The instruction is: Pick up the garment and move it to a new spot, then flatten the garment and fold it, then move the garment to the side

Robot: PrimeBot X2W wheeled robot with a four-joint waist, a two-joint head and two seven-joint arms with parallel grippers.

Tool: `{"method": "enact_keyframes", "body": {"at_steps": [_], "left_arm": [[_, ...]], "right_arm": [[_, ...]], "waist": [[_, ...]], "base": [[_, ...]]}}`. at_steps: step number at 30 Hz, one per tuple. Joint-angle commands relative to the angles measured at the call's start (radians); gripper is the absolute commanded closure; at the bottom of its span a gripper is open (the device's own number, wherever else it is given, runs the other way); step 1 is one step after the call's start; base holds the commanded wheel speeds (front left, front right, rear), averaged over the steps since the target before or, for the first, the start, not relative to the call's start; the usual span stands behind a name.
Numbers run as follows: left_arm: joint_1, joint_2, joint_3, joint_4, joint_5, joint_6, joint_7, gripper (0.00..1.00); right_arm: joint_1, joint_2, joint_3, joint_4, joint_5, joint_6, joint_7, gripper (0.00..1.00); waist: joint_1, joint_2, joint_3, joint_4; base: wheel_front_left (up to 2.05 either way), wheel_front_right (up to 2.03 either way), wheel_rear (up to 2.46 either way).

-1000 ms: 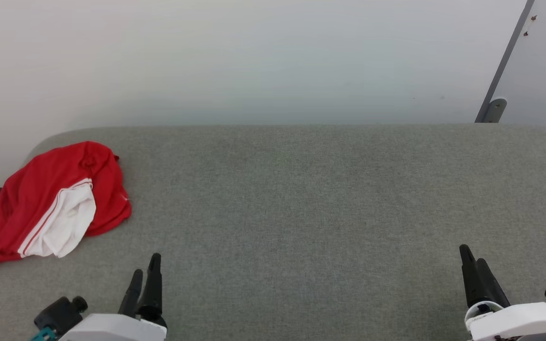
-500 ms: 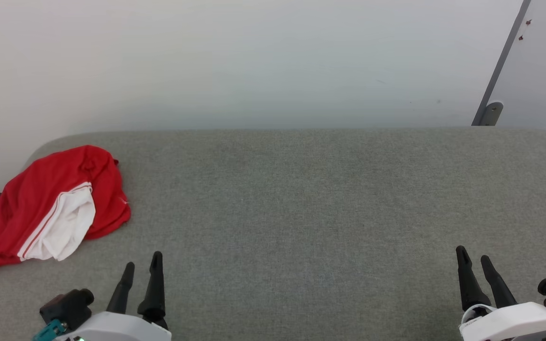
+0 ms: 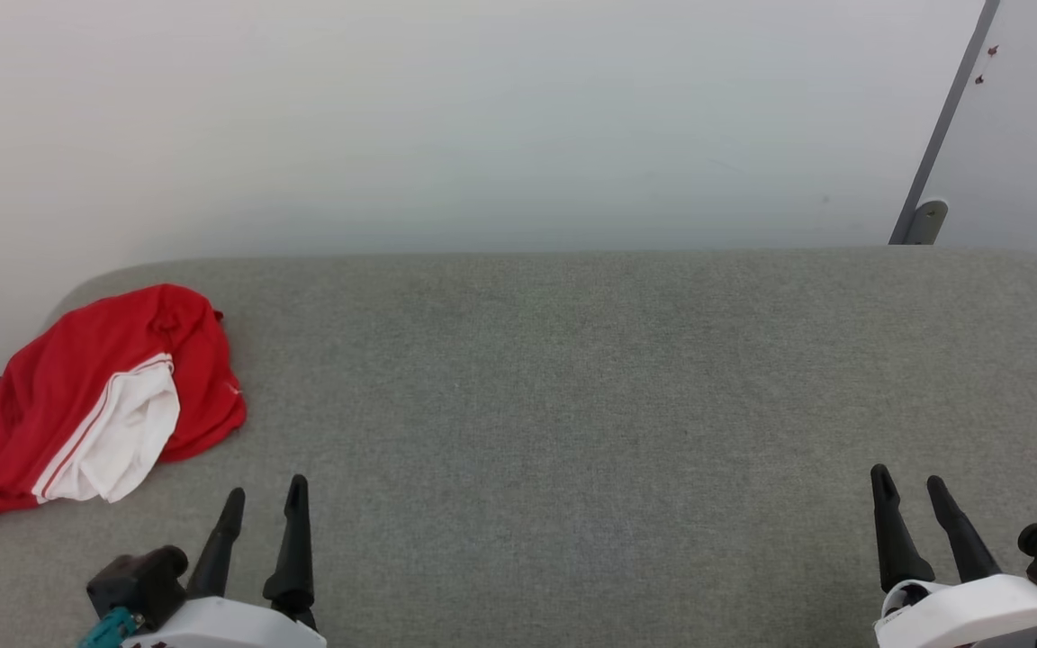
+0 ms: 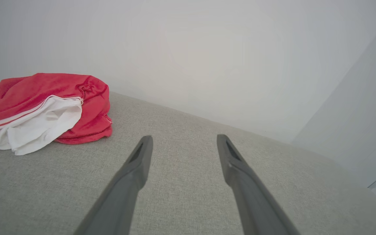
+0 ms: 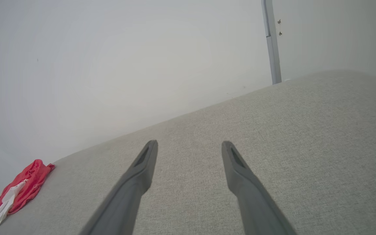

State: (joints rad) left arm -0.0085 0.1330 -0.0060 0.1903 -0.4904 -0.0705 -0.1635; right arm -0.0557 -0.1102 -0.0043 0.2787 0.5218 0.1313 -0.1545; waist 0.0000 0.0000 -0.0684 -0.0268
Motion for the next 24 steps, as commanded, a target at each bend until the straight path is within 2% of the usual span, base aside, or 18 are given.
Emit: {"method": "enact_keyframes", "body": {"at_steps": [1, 24], "left_arm": [[0.004, 0.006, 0.002, -0.012, 0.031, -0.004, -0.01, 0.0], [0.032, -0.012, 0.022, -0.035, 0.233, -0.035, -0.061, 0.0]], "right_arm": [[-0.001, -0.005, -0.004, -0.011, -0.034, -0.001, -0.009, 0.0], [0.011, -0.006, -0.033, -0.022, -0.26, -0.001, -0.055, 0.0]], "waist": [[0.0, 0.0, -0.002, -0.001], [0.0, 0.0, -0.023, -0.011]], "base": [[0.0, 0.0, 0.0], [0.0, 0.0, 0.0]]}}
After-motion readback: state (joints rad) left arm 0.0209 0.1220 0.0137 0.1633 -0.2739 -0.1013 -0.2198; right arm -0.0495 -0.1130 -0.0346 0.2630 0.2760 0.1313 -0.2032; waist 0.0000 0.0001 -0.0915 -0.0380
